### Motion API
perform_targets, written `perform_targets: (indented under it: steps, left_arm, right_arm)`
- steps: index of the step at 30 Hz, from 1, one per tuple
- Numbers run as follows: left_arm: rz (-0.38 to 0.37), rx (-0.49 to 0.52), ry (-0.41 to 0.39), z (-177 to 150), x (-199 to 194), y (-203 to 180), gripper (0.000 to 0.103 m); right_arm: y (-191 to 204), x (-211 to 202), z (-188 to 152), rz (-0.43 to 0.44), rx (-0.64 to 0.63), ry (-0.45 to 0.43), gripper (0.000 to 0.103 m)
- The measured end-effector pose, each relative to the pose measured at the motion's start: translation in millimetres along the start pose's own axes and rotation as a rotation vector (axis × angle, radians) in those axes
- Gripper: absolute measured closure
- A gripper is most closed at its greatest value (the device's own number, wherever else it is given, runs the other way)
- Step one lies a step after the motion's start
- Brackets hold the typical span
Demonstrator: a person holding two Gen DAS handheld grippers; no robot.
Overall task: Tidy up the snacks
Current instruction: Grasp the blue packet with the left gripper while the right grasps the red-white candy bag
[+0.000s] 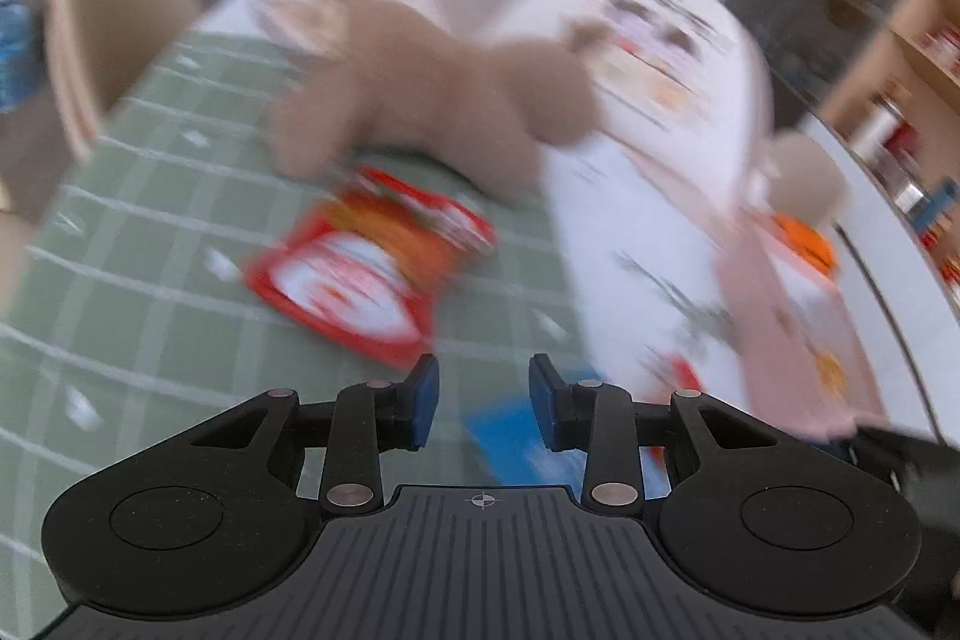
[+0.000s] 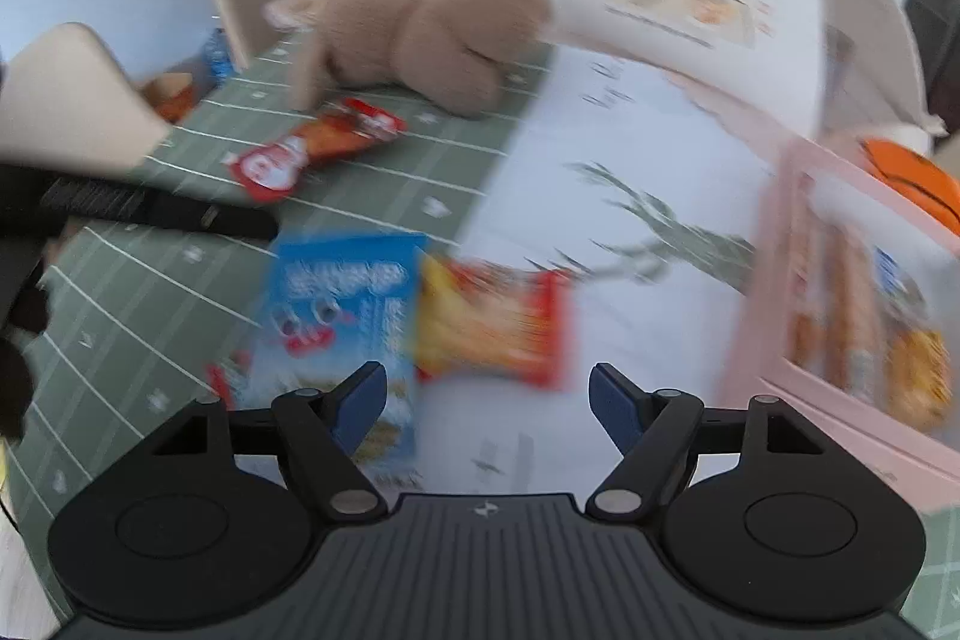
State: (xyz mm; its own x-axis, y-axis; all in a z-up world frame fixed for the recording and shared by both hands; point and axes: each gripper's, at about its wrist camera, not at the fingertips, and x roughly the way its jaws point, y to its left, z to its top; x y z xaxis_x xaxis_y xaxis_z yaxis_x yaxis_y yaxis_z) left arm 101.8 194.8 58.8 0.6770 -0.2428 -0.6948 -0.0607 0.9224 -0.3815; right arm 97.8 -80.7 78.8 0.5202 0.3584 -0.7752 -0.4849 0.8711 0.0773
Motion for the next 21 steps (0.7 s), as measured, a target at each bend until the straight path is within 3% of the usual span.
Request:
perform_targets:
  steps: [3,5,8,11,16,21]
  left_arm:
    - [0.097,-0.008,-0.035,18.8,8.0,20.4,0.066]
    - [0.128,-0.042,-0.01,27.0,14.7,26.5,0.066]
    - [0.063,-0.044,0.04,20.1,17.1,21.6,0.066]
    - [-0.009,-0.024,0.107,-6.9,16.6,7.1,0.066]
    - [-0.056,0.046,0.166,-51.4,12.7,-21.2,0.066]
    - [-0.012,0.118,0.177,-68.0,7.2,-45.0,0.066]
  right_arm:
    - [18.1,24.0,14.7,0.024,0.027,0.007,0.028]
    - [26.8,42.0,17.5,0.047,0.069,0.047,0.028]
    - [33.5,46.7,4.2,0.09,0.1,0.11,0.032]
    - [21.7,33.0,-13.8,0.113,0.119,0.13,0.034]
    - [-20.3,1.9,-27.3,0.085,0.199,0.115,0.037]
    - [-33.3,18.9,1.0,-0.079,0.249,0.048,0.037]
